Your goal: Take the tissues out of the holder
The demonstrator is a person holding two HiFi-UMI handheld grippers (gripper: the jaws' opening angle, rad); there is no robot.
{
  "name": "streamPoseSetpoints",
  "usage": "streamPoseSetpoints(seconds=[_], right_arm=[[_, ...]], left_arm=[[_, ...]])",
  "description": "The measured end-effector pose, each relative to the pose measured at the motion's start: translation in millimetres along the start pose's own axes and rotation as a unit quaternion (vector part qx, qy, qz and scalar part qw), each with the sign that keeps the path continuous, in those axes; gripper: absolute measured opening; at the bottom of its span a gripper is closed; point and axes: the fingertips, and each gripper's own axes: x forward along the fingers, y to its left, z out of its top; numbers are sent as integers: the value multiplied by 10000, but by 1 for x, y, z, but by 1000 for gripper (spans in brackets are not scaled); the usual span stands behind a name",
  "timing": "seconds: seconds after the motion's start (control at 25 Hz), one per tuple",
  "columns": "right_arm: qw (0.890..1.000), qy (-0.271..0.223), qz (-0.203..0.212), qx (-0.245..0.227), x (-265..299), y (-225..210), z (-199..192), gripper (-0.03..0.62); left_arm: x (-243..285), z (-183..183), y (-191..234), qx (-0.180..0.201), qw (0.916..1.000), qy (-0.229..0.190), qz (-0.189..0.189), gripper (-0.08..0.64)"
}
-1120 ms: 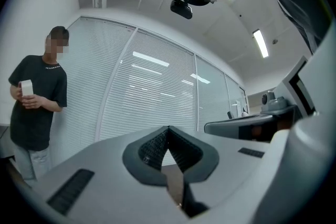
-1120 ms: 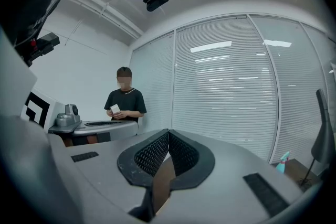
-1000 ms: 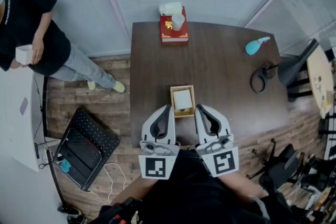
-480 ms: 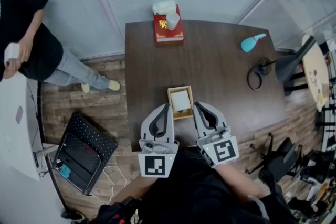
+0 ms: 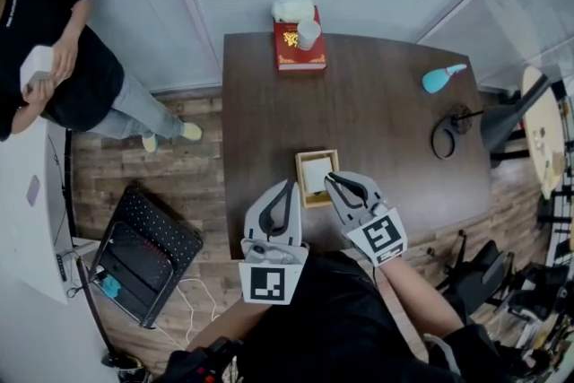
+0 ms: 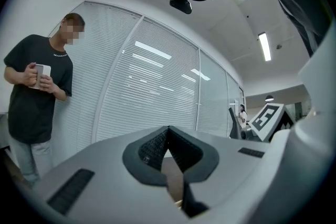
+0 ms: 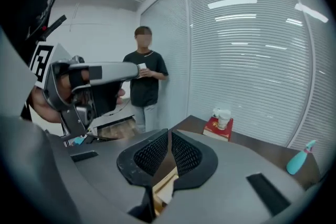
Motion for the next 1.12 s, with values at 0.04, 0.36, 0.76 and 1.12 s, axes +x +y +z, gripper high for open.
streamPoseSetpoints(seconds=[0.04,0.36,0.76,1.12], right_arm=[[9999,110,101,-78,5,1,-6,11],[9883,1161,923,-364,36,7,-72,11],[9212,2677,1927,-2066,67,6,-158,222],[8339,3516,2587,-3376,91,5,-209,383]], left_arm=[[0,-2,3,-11,10000,27,11,-2],[-2,-3,18,-79,9999,29,82,-2],[-10,-9,24,-35,9997,209,113,-2],[-16,-17,36,-8,9992,352,184,-2]])
